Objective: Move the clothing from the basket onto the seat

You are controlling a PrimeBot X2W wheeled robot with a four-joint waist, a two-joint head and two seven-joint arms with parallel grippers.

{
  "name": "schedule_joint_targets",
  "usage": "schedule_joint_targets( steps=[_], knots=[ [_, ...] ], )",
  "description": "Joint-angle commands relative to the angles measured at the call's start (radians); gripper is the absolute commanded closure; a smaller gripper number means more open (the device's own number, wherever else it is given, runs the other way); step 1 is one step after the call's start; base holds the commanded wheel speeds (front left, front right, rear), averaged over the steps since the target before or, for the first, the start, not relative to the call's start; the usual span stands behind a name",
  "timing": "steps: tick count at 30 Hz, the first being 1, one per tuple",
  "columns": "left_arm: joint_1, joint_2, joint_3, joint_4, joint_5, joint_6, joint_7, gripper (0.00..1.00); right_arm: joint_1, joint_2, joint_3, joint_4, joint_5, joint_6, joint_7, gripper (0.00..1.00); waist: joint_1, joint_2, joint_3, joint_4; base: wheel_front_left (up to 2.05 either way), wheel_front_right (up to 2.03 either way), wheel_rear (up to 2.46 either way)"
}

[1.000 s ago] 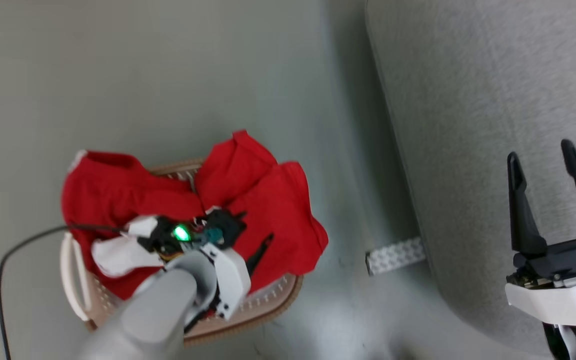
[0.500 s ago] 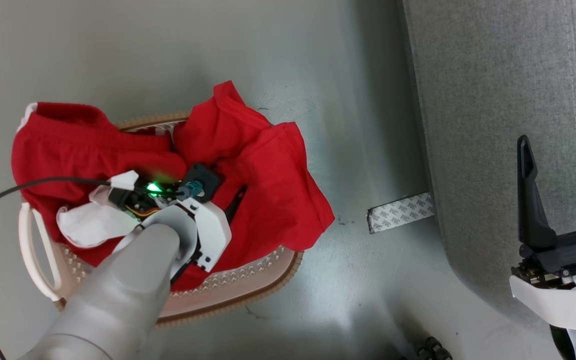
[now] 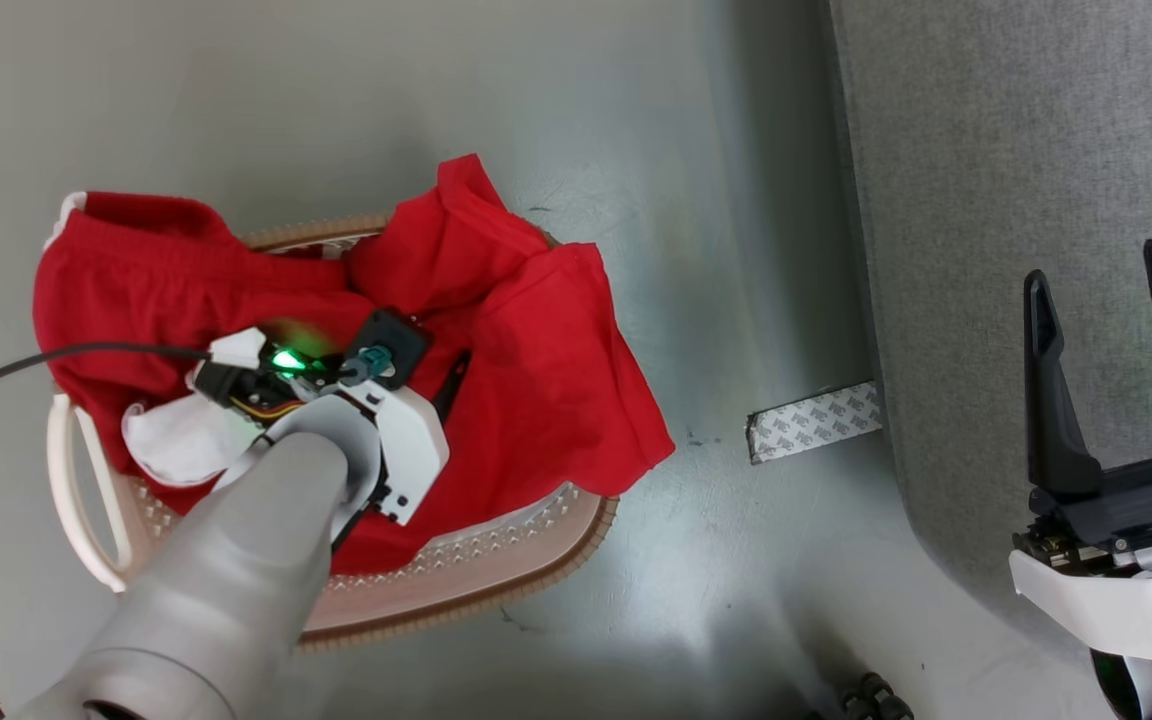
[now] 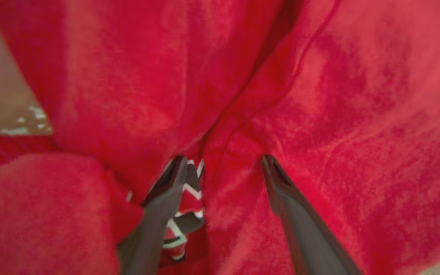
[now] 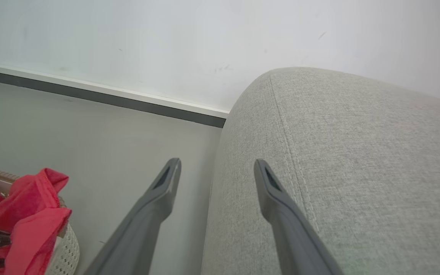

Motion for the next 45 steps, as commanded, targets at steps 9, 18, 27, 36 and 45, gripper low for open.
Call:
schedule_joint_targets(
  steps=[9,18,27,36,45],
  knots=[
    [-0.011,-0.031,-0.02,0.035,-0.017,-0.022,-0.01,0.0,0.007,-0.006,-0.005,0.0,-0.003,-0.002,0.001,0.0,-0.0001,0.0,0.021,0.007,0.0,0.0,0.0],
    [-0.002,-0.064,-0.074,0.06,-0.016,-0.044,0.005,0.53,0.033,-0.002,-0.021,-0.014,-0.004,-0.002,0.001,0.0,-0.0001,0.0,0.036,0.013,0.0,0.0,0.0],
    [0.028,-0.068,-0.138,0.021,-0.081,-0.05,0.0,1.0,-0.009,-0.002,-0.011,0.009,0.008,-0.002,0.0,0.0,-0.0001,0.0,0.024,0.019,0.0,0.0,0.0],
    [0.122,-0.011,-0.161,-0.144,-0.269,-0.048,-0.016,1.0,-0.032,-0.014,0.007,0.088,0.025,-0.002,0.0,0.0,-0.0001,0.0,-0.164,0.069,0.0,0.0,0.0],
    [0.301,0.039,-0.121,-0.409,-0.451,-0.048,-0.023,1.0,0.021,-0.042,0.038,0.191,0.054,-0.002,0.0,0.0,-0.0001,0.0,-0.439,0.118,0.0,0.0,0.0]
  ],
)
